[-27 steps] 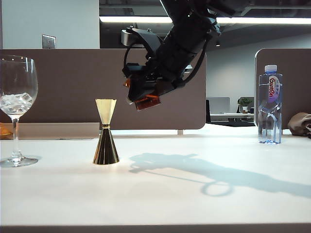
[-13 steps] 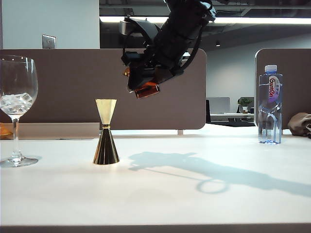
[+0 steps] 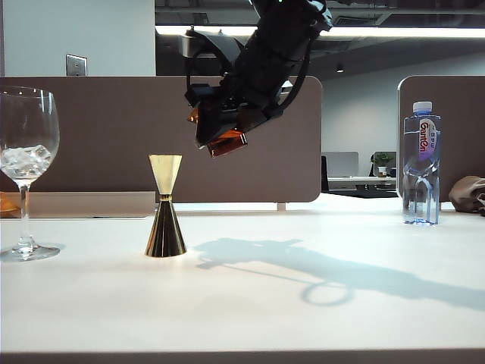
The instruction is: Pick up the small amber measuring cup and pour the water in it into the jigger, then pick up the jigger and pour the water in it into the wine glass.
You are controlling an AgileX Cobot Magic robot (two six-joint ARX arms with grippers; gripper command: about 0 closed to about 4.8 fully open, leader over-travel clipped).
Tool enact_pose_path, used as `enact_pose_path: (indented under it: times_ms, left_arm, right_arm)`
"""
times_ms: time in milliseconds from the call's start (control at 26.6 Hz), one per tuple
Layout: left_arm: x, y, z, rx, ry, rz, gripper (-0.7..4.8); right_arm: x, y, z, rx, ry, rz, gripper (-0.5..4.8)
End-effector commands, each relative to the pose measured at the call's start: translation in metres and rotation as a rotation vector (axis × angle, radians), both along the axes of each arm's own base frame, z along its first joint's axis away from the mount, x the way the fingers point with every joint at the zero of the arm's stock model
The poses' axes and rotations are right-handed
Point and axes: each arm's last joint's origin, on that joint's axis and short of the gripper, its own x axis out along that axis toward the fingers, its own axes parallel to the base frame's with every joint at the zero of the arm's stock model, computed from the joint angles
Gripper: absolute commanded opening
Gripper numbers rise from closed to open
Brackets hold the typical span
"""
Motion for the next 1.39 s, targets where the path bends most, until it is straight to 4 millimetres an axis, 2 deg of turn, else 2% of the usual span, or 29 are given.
enact_pose_path:
  times_ms: [38, 376, 564, 715, 1203, 1391]
  left_arm:
    - [0.000, 0.000, 0.002, -0.001, -0.015, -0.003, -0.02]
    - [0.000, 0.000, 0.002, -0.001, -0.015, -0.003, -0.02]
    - [0.000, 0.000, 0.002, -0.001, -0.015, -0.003, -0.02]
    - [0.000, 0.000, 0.002, -0.001, -0.015, -0.003, -0.02]
    - [0.000, 0.000, 0.002, -0.001, -0.015, -0.003, -0.02]
    - [0.000, 0.000, 0.002, -0.001, -0.015, -0.003, -0.02]
  right_arm:
    - [-0.001, 0.002, 0.007, 0.003, -0.038, 0.011, 0.00]
    - [-0.003, 0.004, 0.007, -0.015, -0.054, 0.012, 0.00]
    - [0.000, 0.005, 0.021, -0.020, -0.087, 0.011, 0.00]
    - [0.000, 0.005, 0.024, -0.034, -0.091, 0.013, 0.00]
    - [-0.003, 0.009, 0.025, -0.073, -0.122, 0.046, 0.00]
    - [-0.005, 0.020, 0.015, -0.093, -0.109, 0.059, 0.00]
